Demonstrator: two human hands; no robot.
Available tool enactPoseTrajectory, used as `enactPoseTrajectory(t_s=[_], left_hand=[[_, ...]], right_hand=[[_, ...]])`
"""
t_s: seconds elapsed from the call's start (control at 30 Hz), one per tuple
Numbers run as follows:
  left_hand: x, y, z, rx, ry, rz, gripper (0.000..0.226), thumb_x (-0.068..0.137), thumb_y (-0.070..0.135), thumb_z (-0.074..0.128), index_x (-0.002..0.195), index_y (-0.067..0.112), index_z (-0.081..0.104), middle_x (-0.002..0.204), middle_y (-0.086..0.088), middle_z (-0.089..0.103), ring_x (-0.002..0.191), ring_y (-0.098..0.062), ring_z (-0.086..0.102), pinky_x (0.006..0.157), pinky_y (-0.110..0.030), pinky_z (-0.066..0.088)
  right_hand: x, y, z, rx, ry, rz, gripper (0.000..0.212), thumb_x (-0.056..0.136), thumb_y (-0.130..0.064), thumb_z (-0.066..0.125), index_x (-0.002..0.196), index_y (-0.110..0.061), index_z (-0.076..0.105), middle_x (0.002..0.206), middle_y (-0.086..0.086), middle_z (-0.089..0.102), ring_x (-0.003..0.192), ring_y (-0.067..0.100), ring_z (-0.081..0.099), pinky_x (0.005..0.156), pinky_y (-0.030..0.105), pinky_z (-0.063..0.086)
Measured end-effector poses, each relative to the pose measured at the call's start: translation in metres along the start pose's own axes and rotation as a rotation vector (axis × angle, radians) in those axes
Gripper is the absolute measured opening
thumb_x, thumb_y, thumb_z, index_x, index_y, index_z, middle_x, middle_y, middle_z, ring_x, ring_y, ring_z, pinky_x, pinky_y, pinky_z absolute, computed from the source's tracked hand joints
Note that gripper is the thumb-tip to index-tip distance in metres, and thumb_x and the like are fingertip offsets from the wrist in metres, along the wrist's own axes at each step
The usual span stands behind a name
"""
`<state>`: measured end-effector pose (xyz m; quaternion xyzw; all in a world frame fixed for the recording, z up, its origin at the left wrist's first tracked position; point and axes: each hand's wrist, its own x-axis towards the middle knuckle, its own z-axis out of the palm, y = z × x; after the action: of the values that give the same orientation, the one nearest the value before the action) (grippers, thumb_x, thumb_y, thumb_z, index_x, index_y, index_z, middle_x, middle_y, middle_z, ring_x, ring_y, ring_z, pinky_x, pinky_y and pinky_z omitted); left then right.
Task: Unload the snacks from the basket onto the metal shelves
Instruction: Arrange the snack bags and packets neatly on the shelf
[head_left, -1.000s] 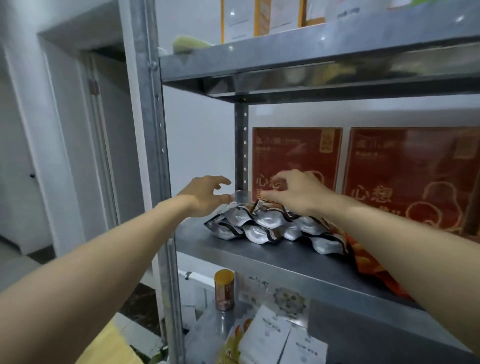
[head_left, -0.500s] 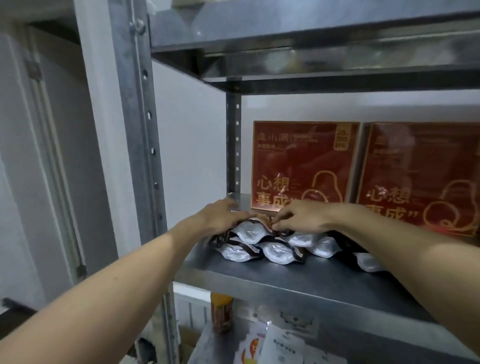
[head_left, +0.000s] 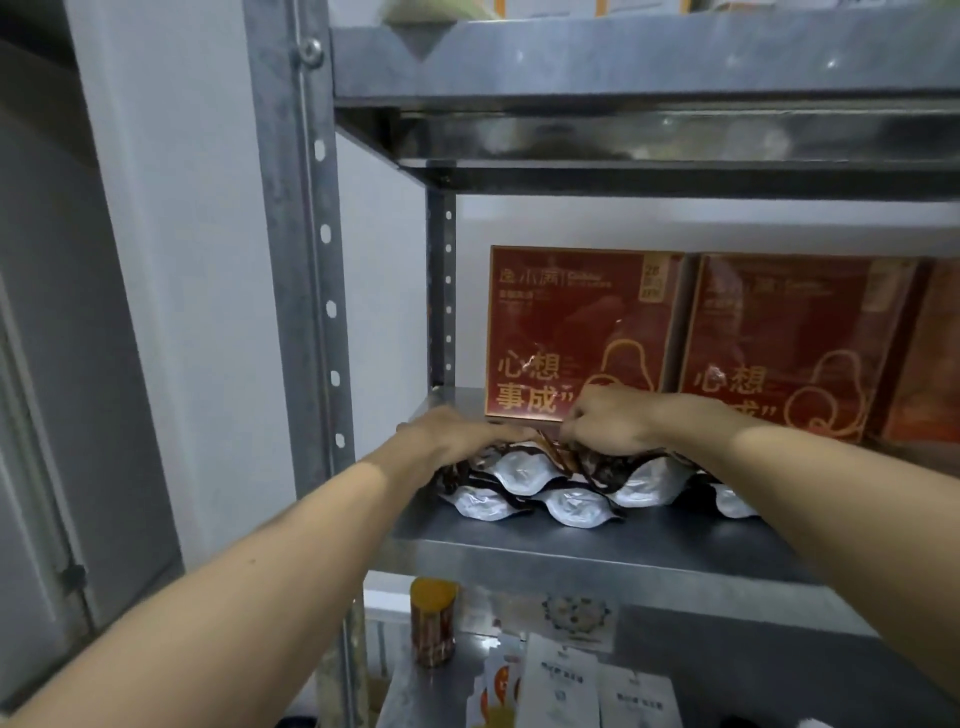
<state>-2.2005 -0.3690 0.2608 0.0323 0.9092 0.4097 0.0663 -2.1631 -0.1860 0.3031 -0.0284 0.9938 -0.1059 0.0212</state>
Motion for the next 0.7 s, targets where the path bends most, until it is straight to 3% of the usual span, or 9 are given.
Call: enactPoseTrajectory(t_s=[0.07, 0.13, 0.2, 0.27, 0.3, 0.37, 0.47, 0.57, 0.7], left_hand=[[0.001, 0.001, 0.0, 0.025, 0.034, -0.002, 0.101, 0.035, 0.084, 0.074, 0.111, 0.019, 0.061, 0.14, -0.011, 0.051, 0.135, -0.033, 0.038, 0.114, -0.045, 0.03], [0.0, 0.002, -0.001, 0.056, 0.096, 0.018, 0.106, 0.028, 0.088, 0.071, 0.106, 0.016, 0.066, 0.129, -0.009, 0.058, 0.13, -0.03, 0.041, 0.109, -0.045, 0.037], [0.005, 0.002, -0.004, -0.034, 0.138, 0.096, 0.074, 0.037, 0.08, 0.078, 0.078, 0.019, 0.071, 0.099, -0.003, 0.07, 0.102, -0.018, 0.058, 0.087, -0.032, 0.049], [0.007, 0.002, -0.004, -0.184, 0.086, 0.225, 0.042, 0.06, 0.053, 0.087, 0.054, 0.02, 0.061, 0.071, 0.003, 0.067, 0.07, -0.01, 0.059, 0.065, -0.023, 0.044], [0.008, 0.002, -0.004, -0.22, 0.062, 0.283, 0.04, 0.067, 0.042, 0.086, 0.055, 0.02, 0.056, 0.069, 0.001, 0.063, 0.065, -0.011, 0.057, 0.063, -0.022, 0.041], [0.007, 0.003, -0.004, -0.32, 0.083, 0.354, 0.037, 0.074, 0.027, 0.085, 0.078, 0.015, 0.05, 0.078, -0.003, 0.064, 0.066, -0.01, 0.06, 0.061, -0.019, 0.044], [0.011, 0.005, -0.005, -0.449, 0.154, 0.441, 0.042, 0.076, 0.015, 0.083, 0.094, 0.012, 0.045, 0.088, -0.004, 0.069, 0.069, -0.009, 0.068, 0.055, -0.014, 0.047], [0.022, 0.012, -0.004, -0.498, 0.22, 0.518, 0.039, 0.077, 0.017, 0.081, 0.094, 0.016, 0.047, 0.089, -0.003, 0.068, 0.088, -0.022, 0.07, 0.072, -0.027, 0.055], [0.04, 0.024, 0.003, -0.471, 0.257, 0.572, 0.04, 0.08, 0.017, 0.079, 0.109, 0.012, 0.051, 0.096, 0.002, 0.067, 0.097, -0.02, 0.067, 0.085, -0.033, 0.056]], right_hand=[[0.004, -0.009, 0.002, 0.064, 0.009, 0.022, 0.033, 0.096, -0.037, 0.051, 0.071, -0.017, 0.058, 0.077, 0.002, 0.061, 0.074, 0.017, 0.058, 0.072, 0.031, 0.047], [0.01, -0.012, 0.003, 0.132, -0.012, 0.049, 0.032, 0.094, -0.042, 0.054, 0.08, -0.014, 0.062, 0.088, 0.003, 0.066, 0.086, 0.02, 0.062, 0.081, 0.033, 0.05], [0.012, -0.013, 0.003, 0.237, -0.005, 0.082, 0.035, 0.091, -0.045, 0.058, 0.099, -0.011, 0.062, 0.109, 0.005, 0.065, 0.104, 0.024, 0.06, 0.089, 0.035, 0.048], [0.011, -0.014, 0.001, 0.356, 0.017, 0.122, 0.048, 0.089, -0.047, 0.061, 0.119, -0.009, 0.059, 0.125, 0.007, 0.059, 0.115, 0.026, 0.055, 0.089, 0.034, 0.044], [0.009, -0.013, 0.001, 0.411, 0.032, 0.13, 0.054, 0.088, -0.048, 0.063, 0.125, -0.01, 0.057, 0.128, 0.006, 0.057, 0.116, 0.025, 0.054, 0.088, 0.034, 0.043], [0.008, -0.011, -0.001, 0.558, 0.073, 0.111, 0.053, 0.084, -0.044, 0.07, 0.123, -0.011, 0.058, 0.119, 0.003, 0.063, 0.107, 0.021, 0.06, 0.089, 0.036, 0.051], [0.01, -0.008, -0.005, 0.869, 0.185, 0.023, 0.036, 0.083, -0.017, 0.078, 0.108, -0.011, 0.052, 0.096, 0.003, 0.067, 0.083, 0.019, 0.07, 0.08, 0.041, 0.061], [0.02, -0.006, -0.014, 0.978, 0.347, -0.029, 0.052, 0.078, -0.005, 0.081, 0.106, -0.018, 0.04, 0.098, 0.009, 0.064, 0.078, 0.024, 0.071, 0.074, 0.046, 0.061], [0.041, 0.001, -0.017, 0.899, 0.507, -0.054, 0.052, 0.07, -0.008, 0.086, 0.11, -0.014, 0.054, 0.096, 0.01, 0.067, 0.084, 0.027, 0.071, 0.073, 0.045, 0.061]])
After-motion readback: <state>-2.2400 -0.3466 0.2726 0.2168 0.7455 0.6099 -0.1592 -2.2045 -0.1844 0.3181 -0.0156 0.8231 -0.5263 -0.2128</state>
